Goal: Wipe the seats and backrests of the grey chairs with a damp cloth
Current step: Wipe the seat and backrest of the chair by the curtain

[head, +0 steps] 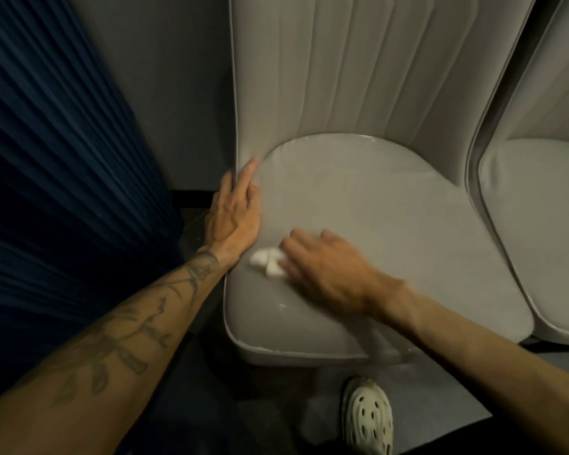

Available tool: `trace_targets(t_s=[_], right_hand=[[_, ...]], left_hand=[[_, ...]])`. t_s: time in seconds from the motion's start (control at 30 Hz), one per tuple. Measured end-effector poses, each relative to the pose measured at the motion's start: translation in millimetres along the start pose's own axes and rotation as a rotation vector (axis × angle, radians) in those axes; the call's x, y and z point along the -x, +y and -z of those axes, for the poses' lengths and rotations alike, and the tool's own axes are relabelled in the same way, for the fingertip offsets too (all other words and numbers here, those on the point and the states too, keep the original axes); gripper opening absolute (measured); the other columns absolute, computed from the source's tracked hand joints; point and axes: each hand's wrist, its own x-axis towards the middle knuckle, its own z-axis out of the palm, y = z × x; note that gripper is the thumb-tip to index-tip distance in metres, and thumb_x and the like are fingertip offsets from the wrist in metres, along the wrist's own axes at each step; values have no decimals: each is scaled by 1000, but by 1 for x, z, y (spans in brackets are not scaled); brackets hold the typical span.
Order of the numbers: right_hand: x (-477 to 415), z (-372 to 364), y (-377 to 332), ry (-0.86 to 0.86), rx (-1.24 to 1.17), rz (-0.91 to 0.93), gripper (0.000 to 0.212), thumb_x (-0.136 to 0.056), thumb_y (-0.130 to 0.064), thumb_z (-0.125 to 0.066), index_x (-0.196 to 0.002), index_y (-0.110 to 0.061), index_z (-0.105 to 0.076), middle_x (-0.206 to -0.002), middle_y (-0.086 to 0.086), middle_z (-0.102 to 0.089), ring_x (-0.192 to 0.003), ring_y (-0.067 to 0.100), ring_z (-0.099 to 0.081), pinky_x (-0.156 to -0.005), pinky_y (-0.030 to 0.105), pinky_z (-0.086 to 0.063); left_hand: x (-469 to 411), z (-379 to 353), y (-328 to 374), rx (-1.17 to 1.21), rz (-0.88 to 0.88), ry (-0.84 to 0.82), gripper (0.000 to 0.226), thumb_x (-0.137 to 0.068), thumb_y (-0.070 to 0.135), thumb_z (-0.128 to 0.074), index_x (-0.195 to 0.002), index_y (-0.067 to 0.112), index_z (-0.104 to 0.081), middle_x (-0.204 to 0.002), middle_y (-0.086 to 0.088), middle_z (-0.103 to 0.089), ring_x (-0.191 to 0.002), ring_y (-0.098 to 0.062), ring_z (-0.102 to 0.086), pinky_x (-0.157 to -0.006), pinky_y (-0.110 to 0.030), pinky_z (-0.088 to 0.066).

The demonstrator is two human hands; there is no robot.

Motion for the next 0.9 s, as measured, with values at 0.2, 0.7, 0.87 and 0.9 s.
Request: trace_targets(t_s=[0.2,0.7,0.87,0.9], right_hand=[[19,-8,-37,26,-8,30,26,-106,-39,-30,-102,-20,-48,-97,3,-48,-72,26,-50,-68,41,-38],[33,-4,-57,25,15,5,34,-108,-41,-25,-103,-21,-52,-97,2,-50,-75,23,-52,-70,38,-38],[35,-18,-82,67,-9,-12,27,-107,-41,-32,-99,-23,-50,-94,1,-49,-72,24,-50,-67,38,-31],[41,-20,-85,77,-18,6,26,-106,-42,-33,-98,-23,-50,-93,1,-49,-70,23,-50,-66,37,-31]], left_hand=[[-2,1,1,-15,4,12,52,-104,47,-22,-155,58,-23,-165,-7,-33,-142,-38,-44,-113,-51,-42],[1,3,4,-29,4,1,50,-110,40,-26,-158,54,-25,-166,-6,-31,-144,-36,-42,-115,-52,-41],[1,3,5,-18,-1,2,49,-110,40,-27,-157,54,-26,-164,-6,-34,-142,-36,-44,-113,-53,-43],[1,3,5,-11,-6,5,49,-110,40,-27,-157,54,-26,-164,-6,-34,-142,-35,-44,-113,-53,-43]])
